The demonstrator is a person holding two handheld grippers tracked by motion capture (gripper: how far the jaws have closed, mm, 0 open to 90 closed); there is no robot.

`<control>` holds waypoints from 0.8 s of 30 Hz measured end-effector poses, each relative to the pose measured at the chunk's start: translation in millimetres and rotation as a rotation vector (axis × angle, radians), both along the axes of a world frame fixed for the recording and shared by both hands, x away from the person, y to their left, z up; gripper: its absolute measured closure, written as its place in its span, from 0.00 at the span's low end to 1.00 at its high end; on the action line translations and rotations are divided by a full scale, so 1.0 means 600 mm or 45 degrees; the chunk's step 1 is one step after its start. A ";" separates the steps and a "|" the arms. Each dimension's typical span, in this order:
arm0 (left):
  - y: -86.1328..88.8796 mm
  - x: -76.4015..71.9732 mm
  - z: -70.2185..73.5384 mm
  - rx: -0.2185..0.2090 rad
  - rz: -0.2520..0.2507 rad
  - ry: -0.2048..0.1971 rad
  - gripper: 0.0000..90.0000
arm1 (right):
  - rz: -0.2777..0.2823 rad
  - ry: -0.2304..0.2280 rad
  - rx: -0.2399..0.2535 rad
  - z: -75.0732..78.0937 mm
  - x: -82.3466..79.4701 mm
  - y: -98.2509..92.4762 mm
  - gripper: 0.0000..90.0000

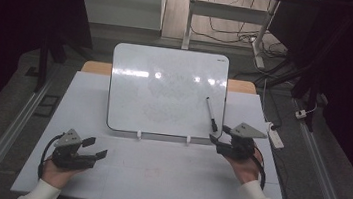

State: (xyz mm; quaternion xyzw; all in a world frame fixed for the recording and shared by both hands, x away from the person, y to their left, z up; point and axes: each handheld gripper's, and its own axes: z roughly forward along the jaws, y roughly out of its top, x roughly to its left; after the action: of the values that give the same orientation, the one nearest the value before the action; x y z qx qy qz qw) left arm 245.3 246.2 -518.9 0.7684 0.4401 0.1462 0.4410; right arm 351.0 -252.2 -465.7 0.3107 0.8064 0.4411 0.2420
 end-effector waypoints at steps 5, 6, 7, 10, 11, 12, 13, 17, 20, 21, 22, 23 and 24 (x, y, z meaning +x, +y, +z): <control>-0.003 0.001 -0.001 0.005 -0.006 -0.002 0.33 | 0.001 0.027 0.009 -0.020 -0.034 -0.051 0.40; -0.004 0.000 -0.001 0.006 -0.010 -0.002 0.33 | -0.003 0.031 0.006 -0.024 -0.040 -0.061 0.40; -0.006 0.001 -0.001 0.009 -0.014 -0.005 0.33 | -0.008 0.033 0.000 -0.028 -0.045 -0.070 0.40; -0.009 0.001 -0.002 0.014 -0.022 -0.010 0.32 | -0.026 0.039 0.009 -0.041 -0.057 -0.097 0.40; -0.010 0.002 -0.002 0.018 -0.024 -0.010 0.31 | -0.035 0.043 0.015 -0.045 -0.059 -0.105 0.40; -0.011 0.002 -0.003 0.023 -0.026 -0.012 0.31 | -0.041 0.043 0.020 -0.049 -0.060 -0.111 0.40; -0.012 0.002 -0.003 0.030 -0.028 -0.015 0.31 | -0.042 0.048 0.024 -0.052 -0.060 -0.115 0.40; -0.015 0.002 -0.004 0.042 -0.039 -0.026 0.30 | -0.026 0.054 0.021 -0.057 -0.055 -0.116 0.40; -0.016 0.002 -0.005 0.049 -0.043 -0.034 0.30 | -0.006 0.042 0.011 -0.056 -0.054 -0.111 0.40; -0.017 0.003 -0.005 0.052 -0.043 -0.036 0.30 | -0.002 0.040 0.006 -0.056 -0.054 -0.109 0.40; -0.017 0.003 -0.005 0.054 -0.043 -0.037 0.30 | 0.000 0.040 0.002 -0.055 -0.054 -0.108 0.40; -0.017 0.003 -0.005 0.055 -0.044 -0.038 0.29 | 0.004 0.039 0.000 -0.055 -0.054 -0.107 0.40; -0.017 0.003 -0.005 0.057 -0.044 -0.039 0.29 | 0.005 0.038 -0.002 -0.055 -0.054 -0.106 0.40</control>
State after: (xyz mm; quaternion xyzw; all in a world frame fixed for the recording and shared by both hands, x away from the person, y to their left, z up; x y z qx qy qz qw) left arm 247.0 236.0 -522.0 0.7833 0.4165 0.1602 0.4328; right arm 318.4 -315.8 -498.7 0.3153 0.8108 0.4365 0.2294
